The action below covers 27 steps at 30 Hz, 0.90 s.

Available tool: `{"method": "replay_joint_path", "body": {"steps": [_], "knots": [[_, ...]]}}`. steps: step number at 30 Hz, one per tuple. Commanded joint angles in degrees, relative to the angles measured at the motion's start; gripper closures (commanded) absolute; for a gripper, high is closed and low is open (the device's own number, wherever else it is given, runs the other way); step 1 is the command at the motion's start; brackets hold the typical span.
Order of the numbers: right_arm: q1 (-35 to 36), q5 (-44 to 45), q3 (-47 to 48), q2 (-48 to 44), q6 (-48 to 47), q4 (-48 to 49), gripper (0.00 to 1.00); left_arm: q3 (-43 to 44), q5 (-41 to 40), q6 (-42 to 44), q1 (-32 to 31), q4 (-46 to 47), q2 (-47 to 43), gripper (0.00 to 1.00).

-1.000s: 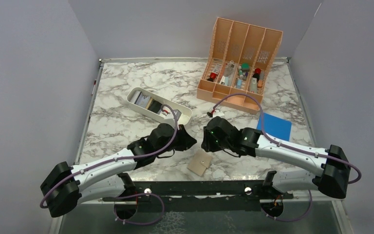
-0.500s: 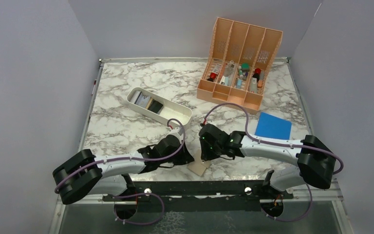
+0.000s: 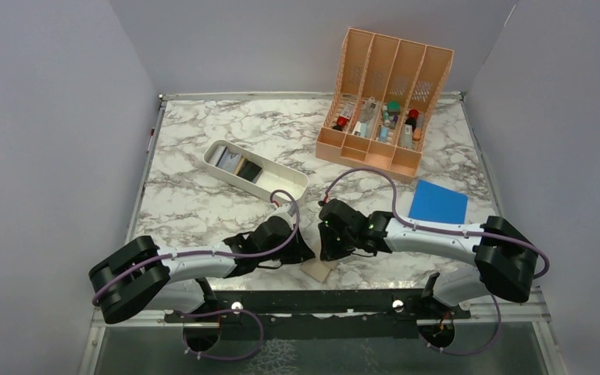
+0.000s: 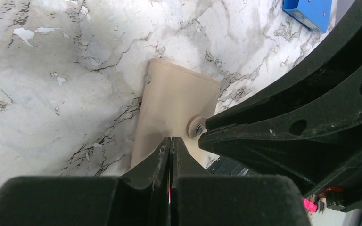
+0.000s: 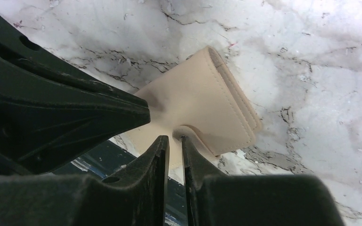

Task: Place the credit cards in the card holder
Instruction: Close the card holder at the center of the board.

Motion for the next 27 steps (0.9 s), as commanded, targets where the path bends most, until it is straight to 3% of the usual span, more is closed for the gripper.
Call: {"method": "replay_joint_path", "body": {"steps": [1,5,12,16,27], "knots": [[0.0,-2.8,-0.9,1.5,-0.9,2.3,0.79,-0.6,-0.3,-0.1,-0.3,2.0,0.6,0.95],[0.0,-1.8,-0.9,1.7,-0.7,2.1,0.79,-0.6,-0.4,-0.1,-0.3,2.0,0.8,0.95],[0.0,5.5,0.1,-0.2,-0.6,-0.2,0.69,-0.5,-0.7,0.0,-0.4,2.0,1.8,0.95],[0.0,4.4,0.1,1.8,-0.7,0.8,0.67,-0.3,-0.7,0.0,-0.4,2.1,2.7,0.95],[0.0,-1.7,-1.4,1.5,-1.1,3.8,0.77,-0.5,-1.1,0.2,-0.5,2.0,3.2,0.95]]}}
